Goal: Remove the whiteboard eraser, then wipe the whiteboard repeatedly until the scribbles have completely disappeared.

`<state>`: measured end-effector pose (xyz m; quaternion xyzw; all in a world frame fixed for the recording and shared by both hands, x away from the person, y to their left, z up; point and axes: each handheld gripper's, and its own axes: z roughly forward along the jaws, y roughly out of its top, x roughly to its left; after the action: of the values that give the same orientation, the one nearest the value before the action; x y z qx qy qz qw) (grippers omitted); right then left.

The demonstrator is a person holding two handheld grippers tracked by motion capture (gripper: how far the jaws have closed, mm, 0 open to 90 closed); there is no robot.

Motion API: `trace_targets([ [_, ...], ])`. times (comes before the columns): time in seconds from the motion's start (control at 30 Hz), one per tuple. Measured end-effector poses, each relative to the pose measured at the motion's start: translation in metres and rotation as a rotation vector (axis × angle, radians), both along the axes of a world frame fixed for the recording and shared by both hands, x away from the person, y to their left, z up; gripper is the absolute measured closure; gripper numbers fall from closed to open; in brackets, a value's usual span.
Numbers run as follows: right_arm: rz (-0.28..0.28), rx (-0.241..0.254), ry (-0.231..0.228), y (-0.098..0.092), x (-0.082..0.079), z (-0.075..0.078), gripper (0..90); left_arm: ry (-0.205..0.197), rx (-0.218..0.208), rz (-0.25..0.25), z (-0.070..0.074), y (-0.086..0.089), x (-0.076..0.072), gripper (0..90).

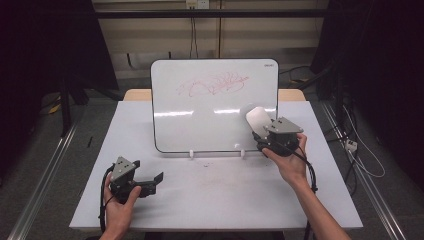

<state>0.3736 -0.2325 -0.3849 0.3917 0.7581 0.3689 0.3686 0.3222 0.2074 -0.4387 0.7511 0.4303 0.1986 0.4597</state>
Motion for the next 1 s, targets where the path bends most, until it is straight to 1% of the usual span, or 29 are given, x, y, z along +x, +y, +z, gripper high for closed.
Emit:
trace_targets([
  [0.03, 0.007, 0.001, -0.009, 0.001, -0.002, 0.002, 31.8, -0.001, -0.003, -0.002, 0.0, 0.0, 0.0, 5.4],
  [0.13, 0.016, 0.001, -0.012, 0.002, -0.003, 0.004, 31.8, 0.002, -0.005, -0.002, 0.0, 0.0, 0.0, 5.4],
  [0.2, 0.02, 0.009, -0.017, 0.004, -0.004, 0.007, 31.8, 0.001, -0.004, -0.001, 0.0, 0.0, -0.001, 5.4],
  [0.27, 0.022, 0.006, -0.02, 0.004, -0.004, 0.008, 31.8, -0.006, 0.003, -0.001, 0.001, 0.001, -0.001, 5.4],
  [0.37, 0.029, 0.008, -0.026, 0.005, -0.003, 0.011, 31.8, -0.001, -0.002, 0.002, 0.0, 0.002, -0.001, 5.4],
  [0.57, 0.024, 0.026, -0.04, 0.008, 0.005, 0.018, 31.8, 0.006, -0.005, 0.004, -0.002, 0.002, 0.001, 5.4],
  [0.63, 0.021, 0.024, -0.05, 0.01, 0.009, 0.023, 31.8, 0.007, -0.005, 0.0, -0.001, 0.001, 0.001, 5.4],
  [0.73, 0.022, 0.018, -0.06, 0.012, 0.011, 0.027, 31.8, 0.0, -0.001, -0.004, 0.0, 0.001, 0.0, 5.4],
  [0.8, 0.024, 0.021, -0.076, 0.014, 0.013, 0.031, 31.8, 0.0, 0.003, -0.003, -0.001, 0.001, 0.001, 5.4],
  [0.83, 0.027, 0.022, -0.082, 0.014, 0.014, 0.033, 31.8, 0.004, -0.006, -0.003, -0.001, 0.001, 0.001, 5.4],
  [0.9, 0.025, 0.025, -0.091, 0.015, 0.017, 0.037, 31.8, 0.006, -0.003, 0.002, -0.001, 0.002, 0.003, 5.4],
  [0.93, 0.02, 0.026, -0.095, 0.016, 0.021, 0.041, 31.8, 0.008, -0.006, 0.001, -0.002, 0.002, 0.003, 5.4],
  [1.0, 0.016, 0.026, -0.099, 0.016, 0.023, 0.043, 31.8, 0.006, -0.008, 0.001, -0.001, 0.002, 0.004, 5.4],
])
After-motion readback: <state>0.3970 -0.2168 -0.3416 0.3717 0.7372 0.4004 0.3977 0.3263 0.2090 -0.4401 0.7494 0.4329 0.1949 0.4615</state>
